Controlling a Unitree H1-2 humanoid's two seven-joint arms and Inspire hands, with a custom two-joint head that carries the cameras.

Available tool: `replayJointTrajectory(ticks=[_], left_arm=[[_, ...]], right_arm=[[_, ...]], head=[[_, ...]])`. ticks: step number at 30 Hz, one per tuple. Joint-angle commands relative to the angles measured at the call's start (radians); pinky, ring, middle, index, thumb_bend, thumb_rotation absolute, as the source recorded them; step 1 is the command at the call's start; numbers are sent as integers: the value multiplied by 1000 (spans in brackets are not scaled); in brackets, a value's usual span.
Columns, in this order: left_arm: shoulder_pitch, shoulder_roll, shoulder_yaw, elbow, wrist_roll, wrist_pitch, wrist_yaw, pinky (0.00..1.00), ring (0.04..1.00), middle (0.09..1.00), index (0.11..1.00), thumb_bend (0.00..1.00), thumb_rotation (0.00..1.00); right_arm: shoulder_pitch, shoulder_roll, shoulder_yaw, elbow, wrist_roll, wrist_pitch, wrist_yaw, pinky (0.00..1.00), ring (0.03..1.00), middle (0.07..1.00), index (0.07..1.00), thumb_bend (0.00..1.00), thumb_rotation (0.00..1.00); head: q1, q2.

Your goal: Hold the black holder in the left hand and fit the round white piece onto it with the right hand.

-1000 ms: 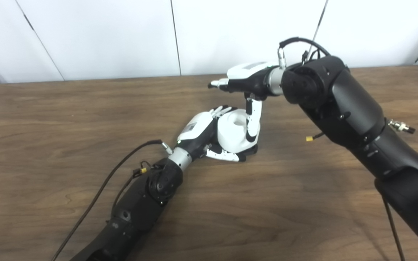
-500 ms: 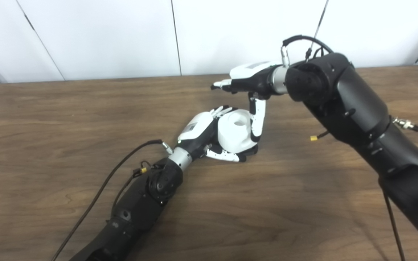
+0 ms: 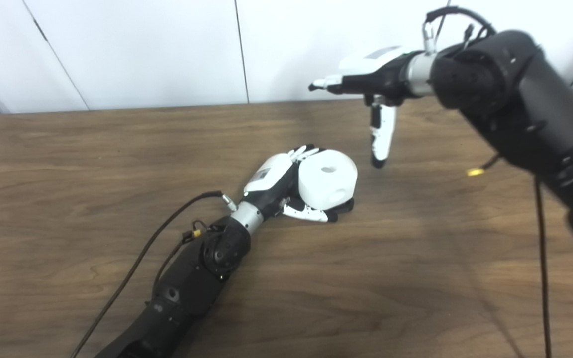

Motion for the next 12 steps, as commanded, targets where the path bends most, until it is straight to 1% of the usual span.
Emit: replayJointTrajectory(ticks=[1, 2, 3, 4, 5, 6, 7, 8, 9, 10, 12], left_arm=[[79, -14, -49, 81, 7, 40, -102, 1000, 1000, 944, 481, 524, 59], [78, -14, -49, 84, 7, 39, -101, 1000, 1000, 946, 481, 524, 59], [76, -14, -50, 86, 7, 38, -99, 1000, 1000, 948, 481, 524, 59], [75, -14, -50, 88, 6, 38, -99, 1000, 1000, 948, 481, 524, 59], [75, -14, -50, 88, 4, 38, -100, 1000, 1000, 950, 481, 524, 59], [75, -14, -49, 88, 3, 39, -100, 1000, 1000, 951, 481, 524, 59], [76, -14, -49, 87, 2, 40, -101, 1000, 1000, 952, 481, 524, 59], [76, -14, -49, 85, 1, 42, -101, 1000, 1000, 952, 481, 524, 59], [77, -14, -48, 85, -1, 41, -102, 1000, 1000, 952, 481, 524, 58], [76, -14, -47, 90, -3, 36, -101, 1000, 1000, 952, 481, 524, 58], [77, -15, -45, 96, -8, 29, -99, 1000, 1000, 950, 481, 524, 58]], right_arm=[[-83, -48, -18, -29, 31, 47, 105, 693, 972, 1000, 1000, 1000, 186], [-89, -66, -25, -32, 43, 47, 105, 697, 964, 1000, 1000, 1000, 182], [-93, -78, -29, -35, 51, 47, 105, 679, 936, 1000, 992, 1000, 183], [-86, -87, -51, -43, 49, 46, 95, 673, 927, 999, 990, 1000, 183], [-73, -92, -72, -51, 42, 46, 75, 641, 881, 956, 940, 992, 169], [-62, -93, -88, -56, 36, 46, 61, 630, 859, 935, 913, 982, 156], [-33, -92, -117, -66, 37, 43, 7, 624, 847, 923, 899, 977, 149], [-13, -90, -136, -72, 38, 39, -28, 580, 789, 876, 841, 965, 108], [20, -81, -170, -79, 43, 32, -79, 566, 770, 860, 820, 954, 88], [58, -68, -205, -88, 45, 26, -133, 556, 751, 837, 789, 919, 59], [121, -42, -264, -98, 53, 5, -218, 553, 740, 820, 768, 883, 42]], head=[[0, 0], [-3, -1], [-3, -1], [-3, -2], [-3, -2], [-3, -2], [-3, -2], [-3, -2], [-3, -2], [-6, -7], [-3, -9]])
